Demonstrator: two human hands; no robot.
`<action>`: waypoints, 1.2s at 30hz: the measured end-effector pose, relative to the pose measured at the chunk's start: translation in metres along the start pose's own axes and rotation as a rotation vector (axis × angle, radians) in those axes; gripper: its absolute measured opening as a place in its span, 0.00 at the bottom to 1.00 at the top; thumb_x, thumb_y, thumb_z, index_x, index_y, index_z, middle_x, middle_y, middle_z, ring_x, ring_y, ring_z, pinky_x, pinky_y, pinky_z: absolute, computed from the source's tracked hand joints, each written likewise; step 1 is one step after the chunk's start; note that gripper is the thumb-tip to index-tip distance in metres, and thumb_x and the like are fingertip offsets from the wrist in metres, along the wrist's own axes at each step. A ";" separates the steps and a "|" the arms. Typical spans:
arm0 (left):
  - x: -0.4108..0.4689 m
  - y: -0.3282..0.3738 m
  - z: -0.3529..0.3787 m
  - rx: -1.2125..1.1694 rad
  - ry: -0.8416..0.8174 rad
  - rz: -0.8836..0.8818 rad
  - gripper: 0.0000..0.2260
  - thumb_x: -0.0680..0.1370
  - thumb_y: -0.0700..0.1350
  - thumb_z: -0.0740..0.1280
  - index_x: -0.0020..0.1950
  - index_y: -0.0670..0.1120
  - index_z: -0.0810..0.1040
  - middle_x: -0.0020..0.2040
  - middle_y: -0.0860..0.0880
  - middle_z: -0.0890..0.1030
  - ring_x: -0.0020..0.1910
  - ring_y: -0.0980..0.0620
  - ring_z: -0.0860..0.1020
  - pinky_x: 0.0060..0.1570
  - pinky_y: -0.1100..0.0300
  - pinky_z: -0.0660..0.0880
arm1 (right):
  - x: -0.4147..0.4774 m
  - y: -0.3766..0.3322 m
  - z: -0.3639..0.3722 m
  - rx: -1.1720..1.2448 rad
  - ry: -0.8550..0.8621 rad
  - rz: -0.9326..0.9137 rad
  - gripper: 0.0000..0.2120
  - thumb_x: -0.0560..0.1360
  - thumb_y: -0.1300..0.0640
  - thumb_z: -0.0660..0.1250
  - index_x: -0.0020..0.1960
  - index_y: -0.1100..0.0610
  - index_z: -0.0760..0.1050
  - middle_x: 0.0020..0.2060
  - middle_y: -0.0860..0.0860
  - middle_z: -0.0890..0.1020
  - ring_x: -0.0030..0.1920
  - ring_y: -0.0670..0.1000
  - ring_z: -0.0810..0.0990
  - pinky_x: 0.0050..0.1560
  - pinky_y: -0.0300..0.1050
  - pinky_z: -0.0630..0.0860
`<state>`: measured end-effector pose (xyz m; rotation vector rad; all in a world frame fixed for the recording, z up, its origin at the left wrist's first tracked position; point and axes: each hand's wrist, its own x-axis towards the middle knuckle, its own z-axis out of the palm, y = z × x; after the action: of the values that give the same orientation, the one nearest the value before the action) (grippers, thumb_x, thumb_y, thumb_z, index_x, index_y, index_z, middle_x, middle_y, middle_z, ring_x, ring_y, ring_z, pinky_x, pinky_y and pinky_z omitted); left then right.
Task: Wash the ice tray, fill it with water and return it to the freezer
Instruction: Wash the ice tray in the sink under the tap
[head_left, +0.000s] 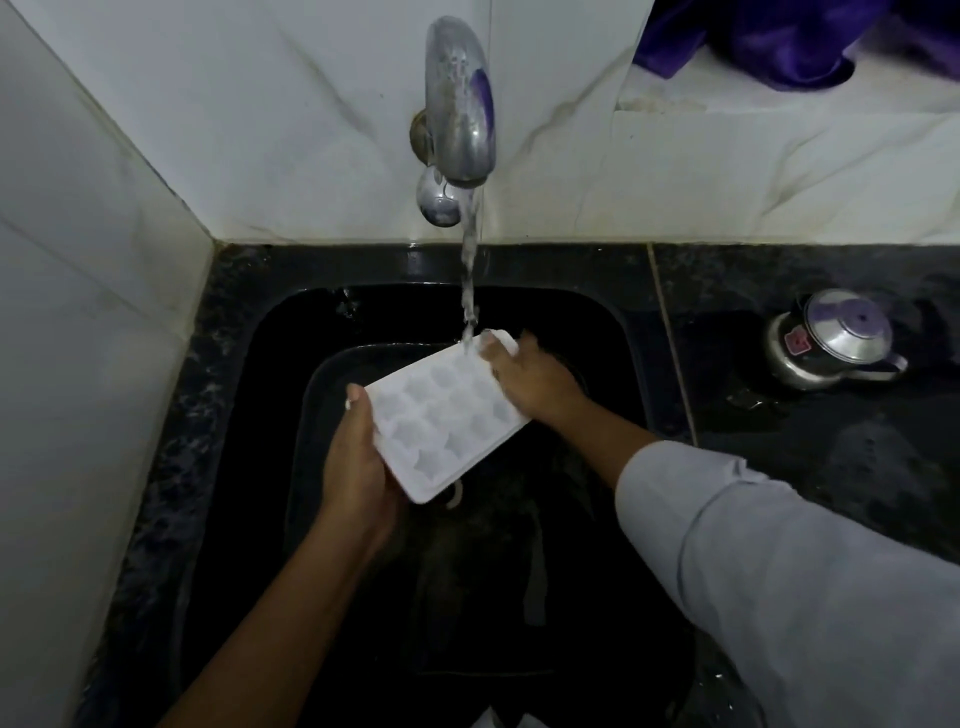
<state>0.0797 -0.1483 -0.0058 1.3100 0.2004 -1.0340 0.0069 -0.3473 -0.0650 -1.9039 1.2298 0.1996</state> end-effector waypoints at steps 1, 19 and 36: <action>0.002 0.006 -0.007 -0.033 0.016 -0.014 0.29 0.85 0.65 0.54 0.62 0.44 0.82 0.54 0.43 0.88 0.48 0.45 0.88 0.41 0.53 0.84 | -0.004 -0.001 -0.006 0.132 -0.008 -0.003 0.38 0.79 0.28 0.58 0.72 0.59 0.72 0.63 0.57 0.80 0.63 0.60 0.80 0.66 0.56 0.75; 0.029 -0.012 0.038 0.061 -0.109 0.012 0.34 0.83 0.70 0.53 0.69 0.44 0.80 0.65 0.40 0.84 0.68 0.43 0.81 0.72 0.44 0.73 | -0.076 -0.051 0.031 0.559 0.025 -0.247 0.16 0.82 0.45 0.66 0.63 0.55 0.74 0.60 0.52 0.78 0.61 0.50 0.79 0.66 0.58 0.77; 0.050 -0.009 0.018 -0.441 -0.354 -0.146 0.32 0.83 0.69 0.51 0.74 0.49 0.76 0.69 0.41 0.82 0.63 0.42 0.84 0.68 0.43 0.76 | -0.126 -0.015 0.000 -0.805 0.077 -0.854 0.42 0.83 0.31 0.48 0.84 0.61 0.48 0.84 0.58 0.48 0.84 0.56 0.42 0.82 0.57 0.43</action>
<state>0.0939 -0.1883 -0.0395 0.7098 0.2410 -1.2444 -0.0448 -0.2594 0.0100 -2.9747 0.2615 0.1674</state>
